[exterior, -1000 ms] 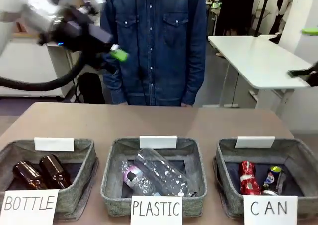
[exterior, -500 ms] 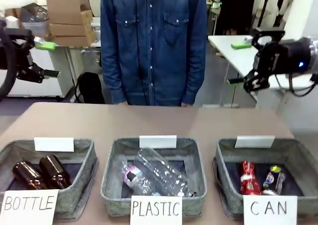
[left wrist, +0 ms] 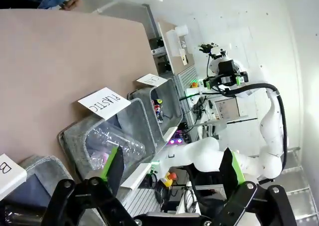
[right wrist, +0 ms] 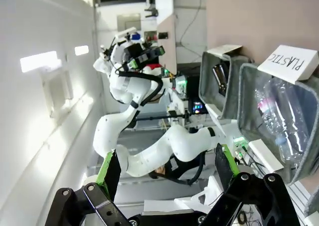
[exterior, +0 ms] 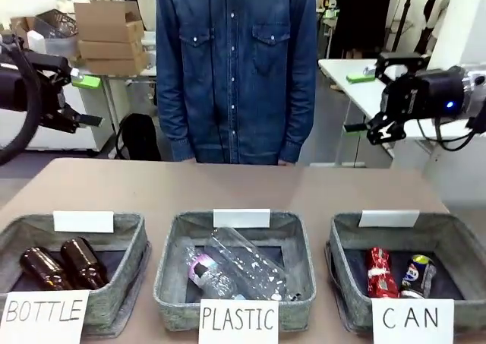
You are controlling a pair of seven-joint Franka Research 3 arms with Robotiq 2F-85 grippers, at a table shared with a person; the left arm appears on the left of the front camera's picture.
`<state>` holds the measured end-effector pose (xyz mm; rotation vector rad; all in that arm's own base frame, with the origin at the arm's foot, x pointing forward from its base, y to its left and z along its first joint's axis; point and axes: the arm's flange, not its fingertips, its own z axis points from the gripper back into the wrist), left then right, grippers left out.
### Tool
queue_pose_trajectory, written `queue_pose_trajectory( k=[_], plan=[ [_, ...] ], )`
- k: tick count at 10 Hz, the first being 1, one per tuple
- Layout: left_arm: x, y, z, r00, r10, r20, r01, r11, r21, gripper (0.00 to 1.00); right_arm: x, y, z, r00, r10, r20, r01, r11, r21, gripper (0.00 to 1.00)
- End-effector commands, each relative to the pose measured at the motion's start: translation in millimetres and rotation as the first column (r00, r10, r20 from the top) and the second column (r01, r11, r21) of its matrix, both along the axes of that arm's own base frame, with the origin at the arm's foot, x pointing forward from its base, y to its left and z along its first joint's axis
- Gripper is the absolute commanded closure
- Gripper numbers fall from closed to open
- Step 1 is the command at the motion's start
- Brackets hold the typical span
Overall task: Sort the can waste into the basket.
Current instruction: Pick up the can waste from the table and place it in the right Fabric basket.
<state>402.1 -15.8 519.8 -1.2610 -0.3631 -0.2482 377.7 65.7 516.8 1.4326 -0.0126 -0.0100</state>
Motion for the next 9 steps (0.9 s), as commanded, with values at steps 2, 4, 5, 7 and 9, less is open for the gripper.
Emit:
queue_pose_trajectory(
  k=[2,4,5,7,9],
  plan=[
    [0.5,6.1,4.1,1.0,0.01,-0.007,-0.01,1.0,0.012,0.0,-2.9,-1.8,1.5,1.0,0.015,-0.001,-0.015,1.0,0.003,0.0],
    [0.5,6.1,4.1,1.0,0.01,-0.007,-0.01,1.0,0.012,0.0,-2.9,-1.8,1.5,1.0,0.015,-0.001,-0.015,1.0,0.003,0.0],
    [0.5,6.1,4.1,1.0,0.01,-0.007,-0.01,1.0,0.012,0.0,-2.9,-1.8,1.5,1.0,0.015,-0.001,-0.015,1.0,0.003,0.0],
    [0.5,6.1,4.1,1.0,0.01,-0.007,-0.01,1.0,0.012,0.0,-2.9,-1.8,1.5,1.0,0.015,-0.001,-0.015,1.0,0.003,0.0],
    [0.5,6.1,4.1,1.0,0.01,-0.007,-0.01,1.0,0.012,0.0,-2.9,-1.8,1.5,1.0,0.015,-0.001,-0.015,1.0,0.003,0.0]
  ],
)
